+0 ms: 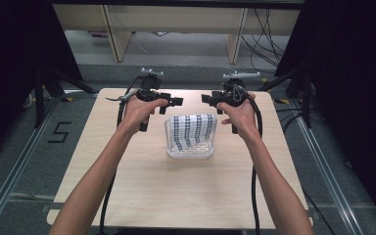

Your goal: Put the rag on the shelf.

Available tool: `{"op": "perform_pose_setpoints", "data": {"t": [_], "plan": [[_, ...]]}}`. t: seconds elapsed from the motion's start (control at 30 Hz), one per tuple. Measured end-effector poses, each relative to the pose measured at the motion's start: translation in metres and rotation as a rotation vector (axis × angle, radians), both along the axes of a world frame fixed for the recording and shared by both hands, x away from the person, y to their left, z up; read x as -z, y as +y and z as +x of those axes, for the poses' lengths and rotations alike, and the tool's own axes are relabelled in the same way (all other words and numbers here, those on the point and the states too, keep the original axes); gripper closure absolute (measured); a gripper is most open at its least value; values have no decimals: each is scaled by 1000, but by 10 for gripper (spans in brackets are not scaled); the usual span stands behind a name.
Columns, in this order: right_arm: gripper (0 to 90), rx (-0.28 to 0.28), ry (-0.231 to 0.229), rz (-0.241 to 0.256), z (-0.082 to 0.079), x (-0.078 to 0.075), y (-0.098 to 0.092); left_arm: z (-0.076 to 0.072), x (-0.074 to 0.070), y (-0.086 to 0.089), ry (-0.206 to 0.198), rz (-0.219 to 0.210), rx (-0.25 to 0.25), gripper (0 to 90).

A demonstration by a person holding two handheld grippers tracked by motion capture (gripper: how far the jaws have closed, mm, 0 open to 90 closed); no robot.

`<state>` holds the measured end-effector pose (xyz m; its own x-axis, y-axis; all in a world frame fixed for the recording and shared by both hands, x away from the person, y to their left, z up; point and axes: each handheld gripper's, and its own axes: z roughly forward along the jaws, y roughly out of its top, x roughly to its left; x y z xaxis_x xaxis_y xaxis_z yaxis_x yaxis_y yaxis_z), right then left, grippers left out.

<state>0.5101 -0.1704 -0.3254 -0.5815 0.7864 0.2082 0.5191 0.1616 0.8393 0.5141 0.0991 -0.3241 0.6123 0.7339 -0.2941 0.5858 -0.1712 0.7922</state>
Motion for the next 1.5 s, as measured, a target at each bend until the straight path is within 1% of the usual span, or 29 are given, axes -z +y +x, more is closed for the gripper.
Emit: {"op": "perform_pose_setpoints", "data": {"t": [0.07,0.1,0.13,0.17,0.23,0.3,0.33,0.43,0.47,0.5,0.6,0.7,0.77,0.8,0.87,0.93,0.97,1.0,1.03,1.07,1.1,1.13,1.17,1.2,1.23,1.3,1.33,1.37,1.5], "plan": [[470,2,7,14,-4,-2,-1,-2,-1,5,2,11,2,349],[461,5,17,18,-6,-4,-1,-4,-1,5,0,-4,-8,340],[452,-16,-3,5,-6,-3,-3,-5,-2,8,-2,4,-4,329],[443,-10,6,13,-9,-4,-3,-7,-2,9,-3,-2,-10,317],[416,-25,-2,-1,-12,-3,-5,-11,-2,12,1,-15,-14,282],[411,-20,9,8,-14,-3,-5,-14,-1,15,-4,-9,-17,275],[399,-25,7,7,-16,-2,-7,-15,-1,16,-4,-4,-19,250],[387,-25,13,14,-18,-2,-7,-18,-1,20,-7,29,-7,246],[381,-26,13,12,-19,-3,-8,-20,-1,20,-10,16,-19,241],[374,-33,1,7,-20,-3,-9,-20,-1,22,-12,21,-12,236],[368,-27,13,16,-23,-4,-8,-25,-2,22,-21,17,-12,228],[361,-47,-3,7,-24,-4,-9,-27,-3,22,-27,31,1,225],[358,-48,-8,7,-26,-6,-9,-30,-3,21,-26,22,-2,224],[357,-44,-3,20,-28,-7,-8,-31,-4,21,-26,21,0,223],[346,-53,-12,12,-30,-8,-8,-33,-4,22,-32,33,9,222],[342,-63,-18,8,-32,-9,-7,-35,-5,21,-35,24,3,221],[341,-61,-19,11,-33,-9,-6,-37,-6,22,-33,36,12,221],[340,-65,-22,10,-34,-10,-6,-38,-6,22,-37,26,7,221],[338,-61,-13,14,-36,-10,-5,-39,-6,23,-36,27,4,221],[337,-68,-19,13,-37,-11,-5,-40,-7,23,-37,29,5,221],[336,-63,-6,19,-39,-12,-4,-41,-7,25,-37,39,13,221],[335,-70,-20,10,-39,-12,-5,-43,-7,25,-41,28,1,220],[334,-70,-31,9,-40,-12,-5,-44,-8,27,-43,34,8,220],[332,-73,-27,8,-41,-13,-5,-45,-7,27,-45,23,6,220],[324,-86,-37,-1,-42,-14,-5,-47,-8,28,-48,29,10,219],[323,-85,-33,1,-44,-14,-4,-51,-7,30,-52,11,13,218],[321,-81,-40,1,-45,-14,-4,-54,-7,31,-53,17,14,218],[317,-80,-27,7,-48,-16,-4,-56,-7,31,-56,9,14,218],[297,-86,-36,9,-52,-16,-4,-64,-7,32,-67,13,19,214]]}}
